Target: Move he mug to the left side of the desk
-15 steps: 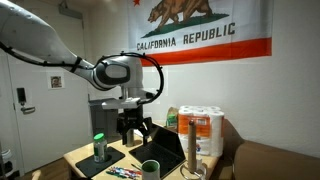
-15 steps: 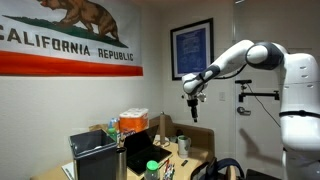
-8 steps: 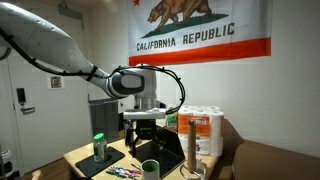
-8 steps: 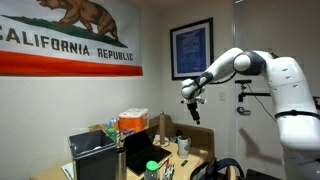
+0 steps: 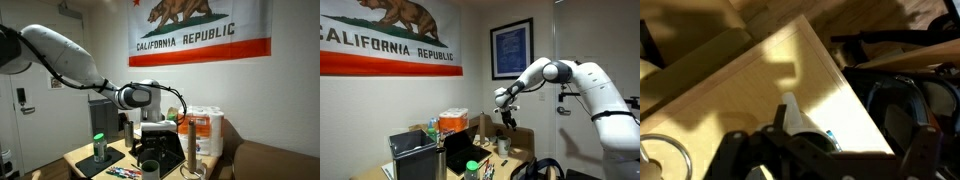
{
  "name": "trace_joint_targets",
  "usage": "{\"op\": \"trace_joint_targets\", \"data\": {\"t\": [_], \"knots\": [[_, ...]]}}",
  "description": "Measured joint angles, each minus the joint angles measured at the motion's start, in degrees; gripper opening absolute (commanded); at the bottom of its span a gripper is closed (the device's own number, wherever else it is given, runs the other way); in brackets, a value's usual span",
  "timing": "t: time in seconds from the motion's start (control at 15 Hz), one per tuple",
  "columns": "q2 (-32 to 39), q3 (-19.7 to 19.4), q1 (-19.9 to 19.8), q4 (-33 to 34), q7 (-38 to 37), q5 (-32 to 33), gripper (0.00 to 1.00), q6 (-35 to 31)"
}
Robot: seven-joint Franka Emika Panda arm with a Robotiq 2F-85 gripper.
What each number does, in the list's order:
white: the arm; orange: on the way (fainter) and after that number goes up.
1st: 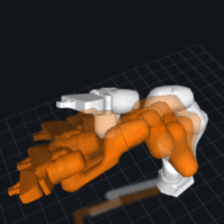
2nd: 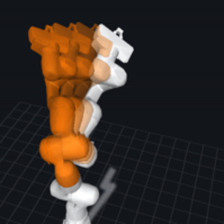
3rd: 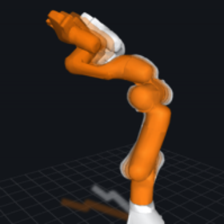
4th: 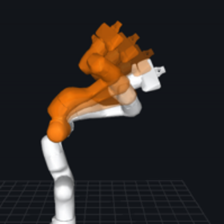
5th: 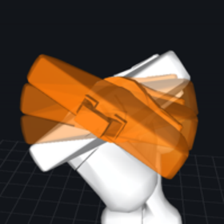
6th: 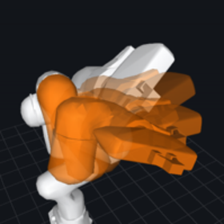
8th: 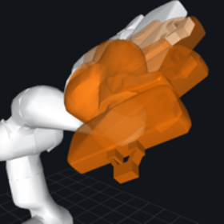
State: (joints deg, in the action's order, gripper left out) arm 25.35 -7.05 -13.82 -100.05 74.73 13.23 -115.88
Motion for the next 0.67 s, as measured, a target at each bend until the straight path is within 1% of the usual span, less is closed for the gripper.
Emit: {"op": "trace_joint_targets", "data": {"t": [0.47,0.67], "knots": [[2.62,0.62,0.0,-0.09,3.2,0.02,1.0,-1.06],[2.82,0.68,-0.01,-0.59,3.87,-0.02,1.0,-3.06]]}}
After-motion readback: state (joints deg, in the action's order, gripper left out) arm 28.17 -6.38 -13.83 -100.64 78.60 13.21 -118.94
